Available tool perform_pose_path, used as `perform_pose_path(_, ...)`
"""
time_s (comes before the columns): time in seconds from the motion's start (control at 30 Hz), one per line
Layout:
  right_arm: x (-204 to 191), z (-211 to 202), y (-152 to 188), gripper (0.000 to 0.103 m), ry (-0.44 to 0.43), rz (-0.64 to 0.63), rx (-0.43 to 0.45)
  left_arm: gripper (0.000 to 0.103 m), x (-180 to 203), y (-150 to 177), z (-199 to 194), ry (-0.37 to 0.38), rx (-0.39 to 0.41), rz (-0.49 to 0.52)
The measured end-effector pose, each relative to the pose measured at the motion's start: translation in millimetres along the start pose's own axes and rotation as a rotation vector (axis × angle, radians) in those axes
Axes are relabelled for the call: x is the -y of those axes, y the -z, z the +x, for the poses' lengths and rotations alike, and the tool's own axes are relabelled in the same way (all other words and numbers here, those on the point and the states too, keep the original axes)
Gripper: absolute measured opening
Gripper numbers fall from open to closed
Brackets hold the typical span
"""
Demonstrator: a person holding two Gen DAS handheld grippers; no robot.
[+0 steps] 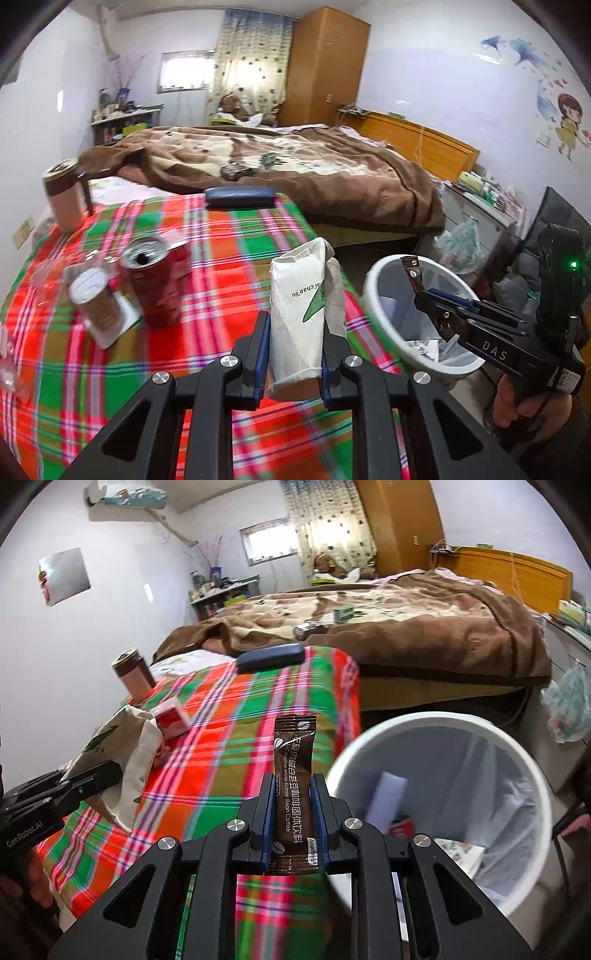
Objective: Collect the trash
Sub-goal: 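Carry the packet and paper bag over the white bin while both tools open to drop them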
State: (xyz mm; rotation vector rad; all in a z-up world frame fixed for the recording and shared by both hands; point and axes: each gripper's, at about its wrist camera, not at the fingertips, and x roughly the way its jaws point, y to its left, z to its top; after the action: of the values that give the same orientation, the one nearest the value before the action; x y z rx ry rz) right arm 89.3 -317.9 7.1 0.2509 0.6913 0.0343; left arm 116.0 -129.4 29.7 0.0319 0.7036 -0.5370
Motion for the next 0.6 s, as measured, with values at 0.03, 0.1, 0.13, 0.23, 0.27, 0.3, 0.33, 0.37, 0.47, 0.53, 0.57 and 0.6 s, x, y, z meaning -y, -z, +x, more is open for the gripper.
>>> perform_pose_path(0.03, 3, -2, 0, 0.019, 0.008, 0.004, 0.003, 0.022, 7, -2, 2, 0.006, -0.003, 0.007)
perform_pose_path(0.1, 13, -6, 0, 0.019, 0.029, 0.017, 0.009, 0.022, 19, -5, 9, 0.026, -0.011, 0.021)
perform_pose_path(0.13, 16, -7, 0, 0.019, 0.038, 0.022, 0.011, 0.022, 26, -6, 13, 0.037, -0.016, 0.029)
perform_pose_path(0.23, 30, -11, 0, 0.019, 0.065, 0.05, 0.017, 0.022, 46, -11, 24, 0.069, -0.027, 0.059)
perform_pose_path(0.27, 35, -13, 0, 0.019, 0.075, 0.059, 0.019, 0.022, 54, -13, 28, 0.081, -0.031, 0.067)
perform_pose_path(0.3, 40, -14, 0, 0.019, 0.086, 0.068, 0.021, 0.022, 60, -15, 32, 0.093, -0.035, 0.074)
perform_pose_path(0.33, 44, -15, 1, 0.019, 0.095, 0.076, 0.02, 0.022, 66, -15, 35, 0.1, -0.039, 0.078)
perform_pose_path(0.37, 50, -15, 1, 0.019, 0.108, 0.085, 0.019, 0.022, 71, -15, 38, 0.106, -0.045, 0.085)
perform_pose_path(0.47, 61, -15, 4, 0.019, 0.135, 0.101, 0.012, 0.022, 90, -18, 49, 0.133, -0.058, 0.11)
perform_pose_path(0.53, 68, -16, 6, 0.019, 0.149, 0.11, 0.005, 0.022, 99, -19, 58, 0.155, -0.078, 0.114)
perform_pose_path(0.57, 71, -13, 7, 0.019, 0.16, 0.114, -0.003, 0.022, 104, -20, 63, 0.161, -0.086, 0.113)
perform_pose_path(0.6, 74, -12, 8, 0.019, 0.169, 0.119, -0.009, 0.022, 110, -20, 67, 0.171, -0.09, 0.118)
